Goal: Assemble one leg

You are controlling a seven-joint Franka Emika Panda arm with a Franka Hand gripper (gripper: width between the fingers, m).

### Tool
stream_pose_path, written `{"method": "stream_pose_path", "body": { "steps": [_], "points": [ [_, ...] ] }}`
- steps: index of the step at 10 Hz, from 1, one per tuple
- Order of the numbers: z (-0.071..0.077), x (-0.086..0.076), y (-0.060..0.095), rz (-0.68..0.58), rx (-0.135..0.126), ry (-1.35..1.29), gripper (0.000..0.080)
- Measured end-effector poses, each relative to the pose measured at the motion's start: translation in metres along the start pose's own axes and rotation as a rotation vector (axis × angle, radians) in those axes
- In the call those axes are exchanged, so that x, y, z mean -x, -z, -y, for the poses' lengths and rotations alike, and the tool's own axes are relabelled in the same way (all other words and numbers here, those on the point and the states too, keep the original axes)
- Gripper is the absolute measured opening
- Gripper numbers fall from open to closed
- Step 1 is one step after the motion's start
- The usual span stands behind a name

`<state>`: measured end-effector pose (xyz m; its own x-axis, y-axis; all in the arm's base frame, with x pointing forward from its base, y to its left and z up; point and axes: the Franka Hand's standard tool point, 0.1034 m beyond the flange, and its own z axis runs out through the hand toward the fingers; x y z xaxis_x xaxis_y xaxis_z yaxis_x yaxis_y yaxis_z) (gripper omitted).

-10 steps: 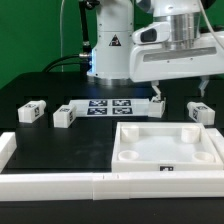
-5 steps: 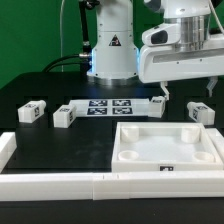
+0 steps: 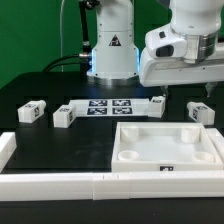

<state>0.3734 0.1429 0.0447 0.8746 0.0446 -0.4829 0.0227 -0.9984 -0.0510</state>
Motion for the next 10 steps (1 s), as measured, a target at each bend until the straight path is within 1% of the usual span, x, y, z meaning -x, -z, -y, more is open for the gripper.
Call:
{"method": "stream_pose_path", "body": {
  "steps": [2,3,4,6,7,10],
  "points": [
    [0.01,0.002,-0.005,0.16,0.009,0.01,0.0648],
    [0.014,0.006,-0.008,0.291,0.015,0.016,0.0648],
    [0.017,0.004,-0.01,0.367,0.018,0.015,0.0648],
    [0.025,0.003,-0.018,0.526,0.033,0.021,0.0648],
    [0.029,-0.01,-0.02,0.505,0.027,0.018,0.0648],
    [0.034,-0.012,-0.024,0.494,0.031,0.019,0.0648]
  ]
}}
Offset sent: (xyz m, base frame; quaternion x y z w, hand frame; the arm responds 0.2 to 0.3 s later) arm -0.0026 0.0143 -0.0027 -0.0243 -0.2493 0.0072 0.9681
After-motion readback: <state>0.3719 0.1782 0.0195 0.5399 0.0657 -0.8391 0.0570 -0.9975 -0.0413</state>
